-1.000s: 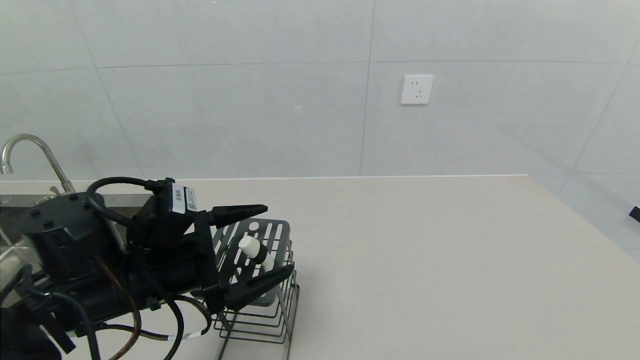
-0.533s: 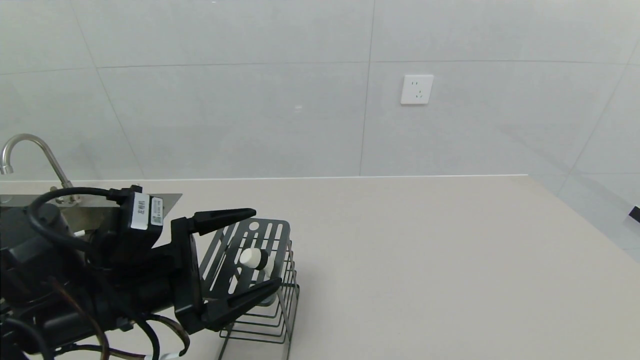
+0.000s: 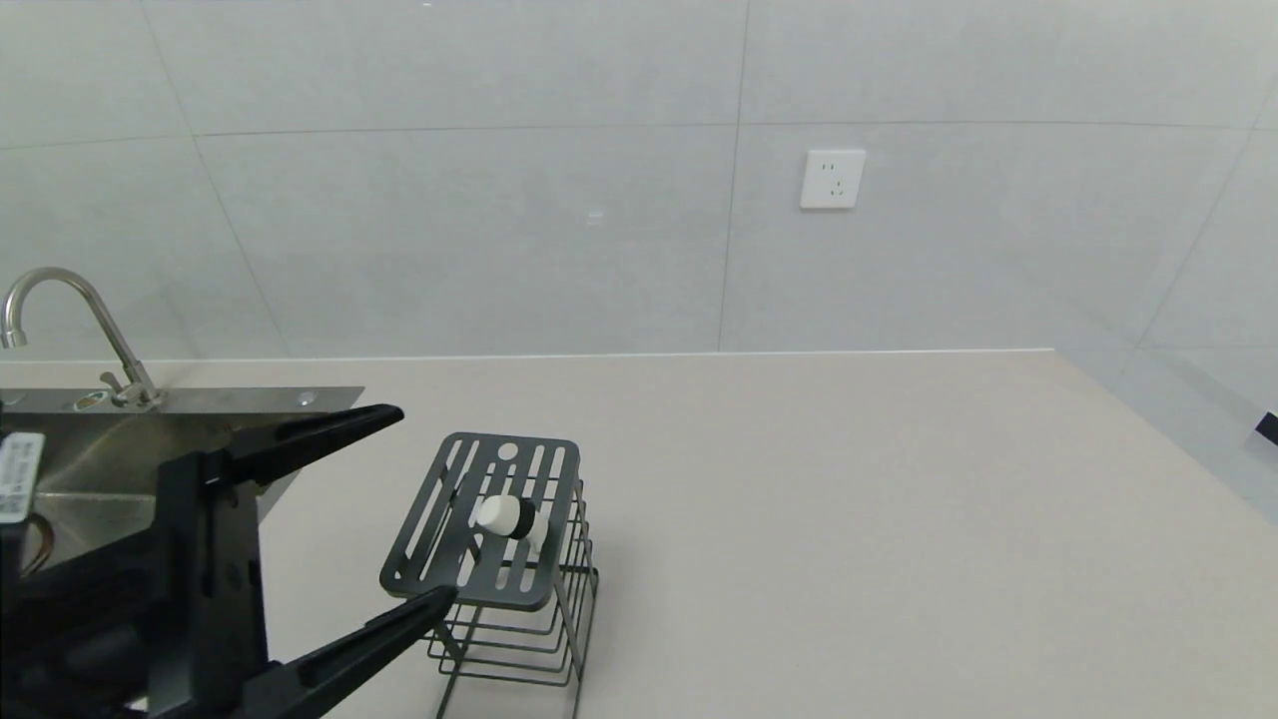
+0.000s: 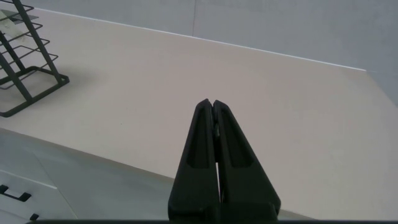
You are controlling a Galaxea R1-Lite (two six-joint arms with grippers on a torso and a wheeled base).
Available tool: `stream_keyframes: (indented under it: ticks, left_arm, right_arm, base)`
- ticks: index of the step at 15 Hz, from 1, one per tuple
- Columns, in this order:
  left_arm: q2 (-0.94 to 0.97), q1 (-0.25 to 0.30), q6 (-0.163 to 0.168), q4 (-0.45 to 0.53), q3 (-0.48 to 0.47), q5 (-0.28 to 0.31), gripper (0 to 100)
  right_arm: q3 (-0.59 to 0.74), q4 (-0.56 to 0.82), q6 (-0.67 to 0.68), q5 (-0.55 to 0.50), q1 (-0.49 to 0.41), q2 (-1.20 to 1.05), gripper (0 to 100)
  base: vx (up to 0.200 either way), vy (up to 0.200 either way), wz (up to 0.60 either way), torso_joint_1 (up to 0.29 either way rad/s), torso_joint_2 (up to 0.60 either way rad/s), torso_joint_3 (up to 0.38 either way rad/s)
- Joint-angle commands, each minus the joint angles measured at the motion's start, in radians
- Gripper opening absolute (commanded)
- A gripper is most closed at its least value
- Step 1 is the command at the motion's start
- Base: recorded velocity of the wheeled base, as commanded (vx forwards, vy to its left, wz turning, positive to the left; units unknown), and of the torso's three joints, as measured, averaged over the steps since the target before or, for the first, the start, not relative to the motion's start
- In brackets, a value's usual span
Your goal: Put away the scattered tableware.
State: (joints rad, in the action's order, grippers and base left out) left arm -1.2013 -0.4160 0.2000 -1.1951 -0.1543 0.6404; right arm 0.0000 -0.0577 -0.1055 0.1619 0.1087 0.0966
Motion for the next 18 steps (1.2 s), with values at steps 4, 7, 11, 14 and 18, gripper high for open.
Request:
stream_keyframes:
  ticks: [4,7,11,14,18]
  left_arm:
    - [0.16,0.091,-0.004,0.005,0.051,-0.007,100]
    - [0.287,0.169,-0.007,0.054,0.104,-0.011,100]
    - [0.546,0.27,-0.062,0.322,0.111,-0.033,100]
    - [0.822,0.329,-0.165,0.56,0.139,-0.033,100]
    - [1.148,0.421,-0.244,0.921,0.114,-0.041,100]
  right_arm:
    - [0.0,-0.001,0.001,0.001,0.0,0.002,0]
    - [0.0,-0.001,0.003,-0.002,0.0,0.002,0]
    - [0.0,-0.001,0.004,-0.004,0.0,0.002,0]
    - [0.0,0.021,0.021,-0.079,0.0,0.002,0]
    - [0.0,0.045,0.047,-0.09,0.0,0.002,0]
  base:
    - [0.0,0.0,0.0,0.0,0.0,0.0]
    - [0.0,0.0,0.0,0.0,0.0,0.0]
    - [0.0,0.0,0.0,0.0,0.0,0.0]
    - [0.0,0.0,0.0,0.0,0.0,0.0]
    - [0.0,0.0,0.0,0.0,0.0,0.0]
